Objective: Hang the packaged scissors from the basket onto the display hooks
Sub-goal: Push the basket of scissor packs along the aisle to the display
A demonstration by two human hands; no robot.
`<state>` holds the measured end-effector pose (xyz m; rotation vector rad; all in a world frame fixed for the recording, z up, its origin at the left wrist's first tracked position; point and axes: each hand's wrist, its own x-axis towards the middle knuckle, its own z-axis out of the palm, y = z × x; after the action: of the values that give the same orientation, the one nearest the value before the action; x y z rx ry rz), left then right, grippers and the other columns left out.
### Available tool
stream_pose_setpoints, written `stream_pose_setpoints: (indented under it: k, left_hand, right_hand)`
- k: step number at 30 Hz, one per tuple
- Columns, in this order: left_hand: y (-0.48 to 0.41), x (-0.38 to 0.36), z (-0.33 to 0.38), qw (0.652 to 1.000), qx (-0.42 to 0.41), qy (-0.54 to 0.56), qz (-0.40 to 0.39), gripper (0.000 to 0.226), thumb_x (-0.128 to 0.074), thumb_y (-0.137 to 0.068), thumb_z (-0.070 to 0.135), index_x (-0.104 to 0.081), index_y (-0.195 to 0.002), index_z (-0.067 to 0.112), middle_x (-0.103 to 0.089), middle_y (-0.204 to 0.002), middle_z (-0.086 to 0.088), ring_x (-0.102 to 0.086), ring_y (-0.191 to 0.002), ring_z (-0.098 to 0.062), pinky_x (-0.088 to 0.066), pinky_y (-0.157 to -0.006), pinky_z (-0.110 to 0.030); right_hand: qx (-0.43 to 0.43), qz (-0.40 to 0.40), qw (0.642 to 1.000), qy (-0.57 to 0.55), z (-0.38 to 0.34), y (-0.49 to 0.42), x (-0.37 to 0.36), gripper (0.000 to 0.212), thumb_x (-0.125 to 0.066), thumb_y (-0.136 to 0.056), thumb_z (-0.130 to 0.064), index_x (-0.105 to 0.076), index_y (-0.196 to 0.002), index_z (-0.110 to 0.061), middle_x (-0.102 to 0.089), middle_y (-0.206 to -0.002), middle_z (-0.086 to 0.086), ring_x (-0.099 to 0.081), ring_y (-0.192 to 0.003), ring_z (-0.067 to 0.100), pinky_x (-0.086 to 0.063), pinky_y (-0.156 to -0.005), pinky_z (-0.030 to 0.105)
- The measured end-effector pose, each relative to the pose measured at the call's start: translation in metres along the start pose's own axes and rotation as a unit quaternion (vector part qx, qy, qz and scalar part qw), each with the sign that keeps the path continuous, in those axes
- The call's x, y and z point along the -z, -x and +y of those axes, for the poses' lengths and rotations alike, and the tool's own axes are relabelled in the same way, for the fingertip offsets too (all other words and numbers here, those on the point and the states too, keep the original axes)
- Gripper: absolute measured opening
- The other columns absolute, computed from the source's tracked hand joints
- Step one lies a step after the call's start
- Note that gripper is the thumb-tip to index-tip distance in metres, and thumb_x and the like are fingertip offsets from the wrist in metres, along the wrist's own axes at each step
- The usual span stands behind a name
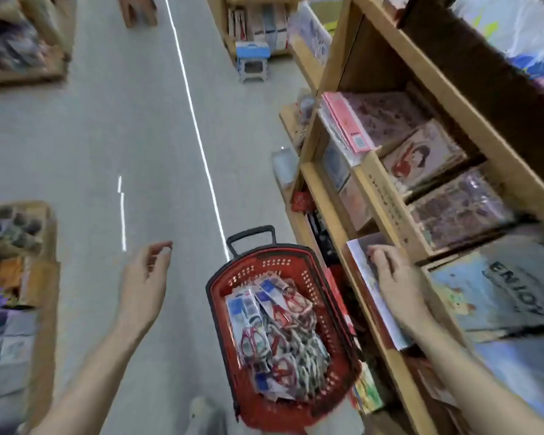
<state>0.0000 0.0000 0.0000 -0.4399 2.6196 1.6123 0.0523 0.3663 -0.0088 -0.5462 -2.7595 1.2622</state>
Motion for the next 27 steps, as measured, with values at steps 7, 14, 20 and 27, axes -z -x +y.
stream_pose_setpoints:
  k: [7, 14, 20, 27]
  left_hand:
    - [0.032, -0.128, -0.174, 0.962, 0.223, -0.116, -0.107, 0.039, -0.047, -0.099, 0.027, -0.052, -0.127, 0.000, -0.058, -0.125, -0.017, -0.055, -0.112, -0.027, -0.038, -0.091, -0.032]
    - [0.036, -0.188, -0.291, 0.929, 0.319, -0.149, -0.113, 0.055, -0.039, -0.101, 0.032, -0.036, -0.139, -0.009, -0.042, -0.141, -0.027, -0.041, -0.132, -0.036, -0.031, -0.108, -0.038]
    - [0.042, -0.213, -0.331, 0.925, 0.349, -0.122, -0.086, 0.045, -0.030, -0.103, 0.033, -0.046, -0.125, -0.003, -0.054, -0.126, -0.024, -0.050, -0.116, -0.037, -0.030, -0.081, -0.029]
    - [0.046, -0.230, -0.347, 0.944, 0.316, -0.098, 0.009, 0.042, -0.031, -0.103, 0.034, -0.053, -0.112, -0.001, -0.060, -0.112, -0.017, -0.054, -0.101, -0.028, -0.031, -0.076, -0.024]
  right_hand:
    - [-0.116, -0.227, 0.955, 0.149, 0.155, -0.014, -0.097, 0.037, -0.042, -0.100, -0.022, -0.050, -0.130, 0.000, -0.054, -0.130, 0.018, -0.048, -0.123, 0.029, -0.032, -0.096, 0.024]
    - [-0.228, -0.262, 0.922, 0.172, 0.249, -0.026, -0.175, 0.057, -0.037, -0.100, -0.036, -0.025, -0.146, -0.003, -0.036, -0.146, 0.019, -0.032, -0.136, 0.034, -0.028, -0.108, 0.037]
    - [-0.305, -0.196, 0.918, 0.162, 0.301, -0.029, -0.218, 0.062, -0.033, -0.097, -0.051, -0.036, -0.138, -0.005, -0.051, -0.135, 0.019, -0.049, -0.122, 0.038, -0.041, -0.101, 0.044]
    - [-0.260, -0.112, 0.951, 0.124, 0.314, -0.033, -0.225, 0.055, -0.041, -0.095, -0.052, -0.058, -0.118, -0.006, -0.063, -0.112, 0.015, -0.057, -0.109, 0.035, -0.043, -0.089, 0.036]
